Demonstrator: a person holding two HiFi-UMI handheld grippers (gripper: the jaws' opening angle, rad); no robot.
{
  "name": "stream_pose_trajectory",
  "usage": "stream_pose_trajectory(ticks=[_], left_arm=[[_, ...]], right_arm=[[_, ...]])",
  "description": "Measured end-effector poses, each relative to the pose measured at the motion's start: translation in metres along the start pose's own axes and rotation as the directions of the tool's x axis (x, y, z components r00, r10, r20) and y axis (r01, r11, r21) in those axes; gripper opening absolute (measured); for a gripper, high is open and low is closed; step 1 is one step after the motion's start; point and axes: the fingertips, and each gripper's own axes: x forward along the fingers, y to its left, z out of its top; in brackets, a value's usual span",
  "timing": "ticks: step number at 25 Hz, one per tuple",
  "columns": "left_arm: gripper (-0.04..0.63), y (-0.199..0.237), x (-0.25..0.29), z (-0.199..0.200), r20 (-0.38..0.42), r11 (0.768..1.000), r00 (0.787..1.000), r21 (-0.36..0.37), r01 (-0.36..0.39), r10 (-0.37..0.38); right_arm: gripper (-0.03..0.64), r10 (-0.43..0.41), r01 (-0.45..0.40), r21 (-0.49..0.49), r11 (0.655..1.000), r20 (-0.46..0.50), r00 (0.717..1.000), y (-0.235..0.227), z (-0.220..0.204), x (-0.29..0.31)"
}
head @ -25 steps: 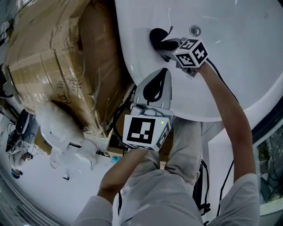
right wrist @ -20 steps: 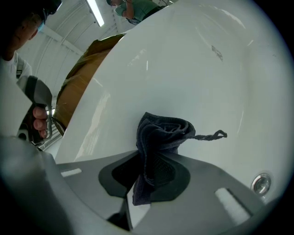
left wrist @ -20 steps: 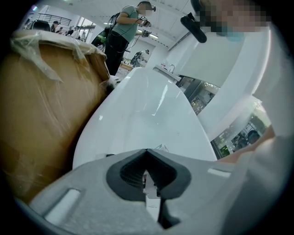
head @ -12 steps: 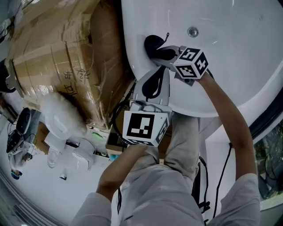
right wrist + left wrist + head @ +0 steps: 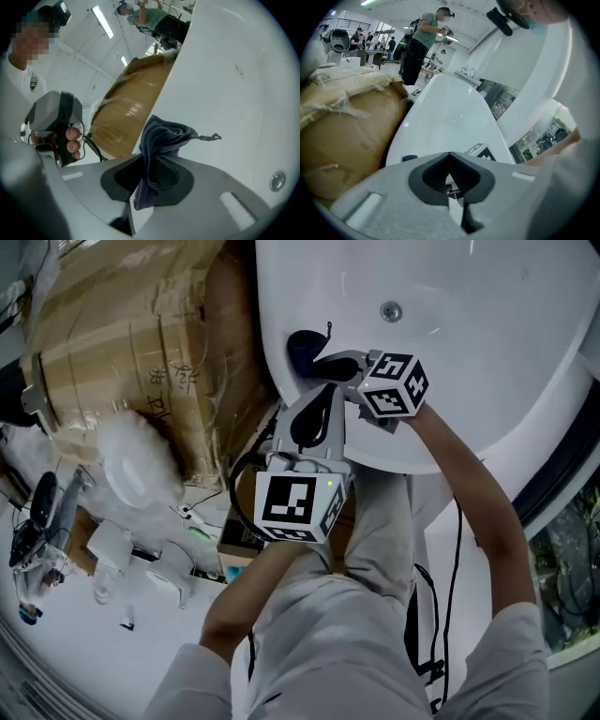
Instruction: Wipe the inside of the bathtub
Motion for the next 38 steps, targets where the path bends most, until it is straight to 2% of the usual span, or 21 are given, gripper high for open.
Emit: stream_pose_trajectory(ticks=[5, 7, 10, 15, 20, 23, 25, 27, 30, 33, 38], left_arm=[[-0.002, -0.013, -0.024, 0.015, 0.012, 1.0, 1.0, 0.025, 0.003, -0.003], [-0.002, -0.017, -0.032, 0.02, 0.016, 0.999, 1.0, 0.032, -0.001, 0.0], [-0.002, -0.025, -0.038, 0.024, 0.02, 0.999, 1.0, 0.044, 0.002, -0.003], [-0.002, -0.026, -0.03, 0.018, 0.023, 0.998, 1.0, 0.054, 0.017, -0.018], [-0.002, -0.021, -0.023, -0.009, -0.03, 1.0, 0.999, 0.016, 0.017, -0.016], [-0.002, -0.021, -0.023, -0.006, -0.027, 1.0, 0.999, 0.014, 0.02, -0.02], [-0.002, -0.021, -0.024, 0.004, -0.011, 0.999, 1.0, 0.021, 0.025, -0.025], [-0.002, -0.021, -0.03, 0.011, -0.009, 0.999, 1.0, 0.022, 0.024, -0.024], [-0.002, -0.019, -0.038, 0.028, 0.003, 0.999, 1.0, 0.031, 0.018, -0.018], [-0.002, -0.022, -0.053, 0.051, 0.022, 0.998, 1.0, 0.054, 0.013, -0.014], [-0.002, -0.048, -0.1, 0.101, 0.064, 0.993, 0.998, 0.116, 0.013, -0.021]], right_arm=[[0.054, -0.089, 0.085, 0.041, 0.996, 0.107, 0.99, 0.006, 0.03, -0.042], [0.054, -0.14, 0.137, 0.037, 0.99, 0.114, 0.984, 0.008, 0.037, -0.06], [0.054, -0.232, 0.232, 0.006, 0.973, 0.051, 0.971, -0.008, 0.031, -0.085], [0.054, -0.32, 0.319, -0.028, 0.947, -0.065, 0.945, -0.066, 0.002, -0.116], [0.054, -0.346, 0.347, -0.023, 0.938, -0.164, 0.924, -0.092, -0.035, -0.116], [0.054, -0.333, 0.333, -0.041, 0.942, -0.234, 0.913, -0.097, -0.055, -0.105], [0.054, -0.336, 0.332, -0.065, 0.941, -0.293, 0.895, -0.101, -0.067, -0.097], [0.054, -0.322, 0.323, -0.056, 0.945, -0.336, 0.885, -0.095, -0.081, -0.088], [0.054, -0.304, 0.31, -0.036, 0.95, -0.333, 0.893, -0.077, -0.078, -0.082], [0.054, -0.3, 0.289, -0.084, 0.954, -0.284, 0.91, -0.039, -0.044, -0.09], [0.054, -0.269, 0.246, -0.152, 0.957, -0.162, 0.949, 0.059, 0.027, -0.124]])
